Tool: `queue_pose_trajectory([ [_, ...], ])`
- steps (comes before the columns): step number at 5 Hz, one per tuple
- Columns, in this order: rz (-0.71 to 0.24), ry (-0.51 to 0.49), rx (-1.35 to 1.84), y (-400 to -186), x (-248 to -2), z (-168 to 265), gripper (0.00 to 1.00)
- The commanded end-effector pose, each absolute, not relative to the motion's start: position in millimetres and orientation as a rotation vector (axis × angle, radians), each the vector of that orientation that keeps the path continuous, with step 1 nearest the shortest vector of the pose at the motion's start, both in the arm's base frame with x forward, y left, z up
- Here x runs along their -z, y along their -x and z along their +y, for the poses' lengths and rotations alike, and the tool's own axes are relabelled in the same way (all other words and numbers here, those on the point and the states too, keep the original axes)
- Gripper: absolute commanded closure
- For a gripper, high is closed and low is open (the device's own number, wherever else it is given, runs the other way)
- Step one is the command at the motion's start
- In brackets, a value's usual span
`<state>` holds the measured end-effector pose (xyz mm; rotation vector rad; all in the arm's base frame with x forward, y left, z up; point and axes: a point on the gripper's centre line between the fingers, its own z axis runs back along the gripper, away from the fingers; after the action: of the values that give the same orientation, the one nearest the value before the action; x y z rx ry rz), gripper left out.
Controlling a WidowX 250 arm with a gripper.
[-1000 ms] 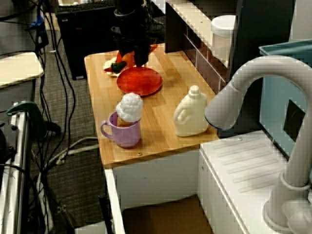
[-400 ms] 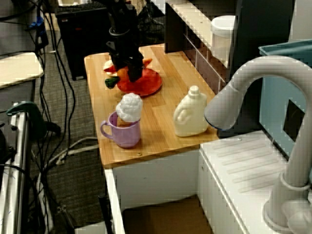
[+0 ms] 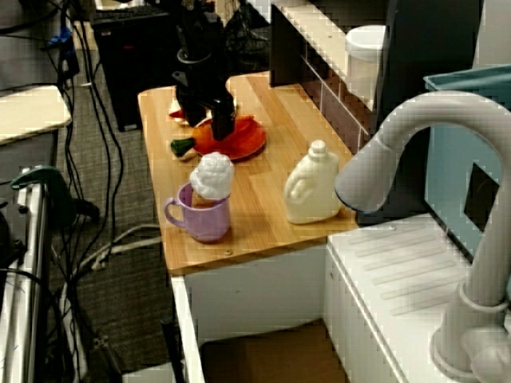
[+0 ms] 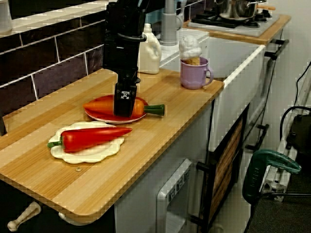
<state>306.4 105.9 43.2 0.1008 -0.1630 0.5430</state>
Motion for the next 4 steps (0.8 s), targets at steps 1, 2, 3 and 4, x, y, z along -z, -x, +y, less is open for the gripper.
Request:
queue_pose_trajectory([
  [1,-0.146,-0.039,-0.562,-306,-70,117,0.00],
  [2,-0.107,0.029,-0.593,-304,-94,122,0.00],
  [3,-0.101,0.088,-0.622,-295,-115,131,0.00],
  [4,-0.133,0.091,-0.666,-281,-120,145,0.00],
])
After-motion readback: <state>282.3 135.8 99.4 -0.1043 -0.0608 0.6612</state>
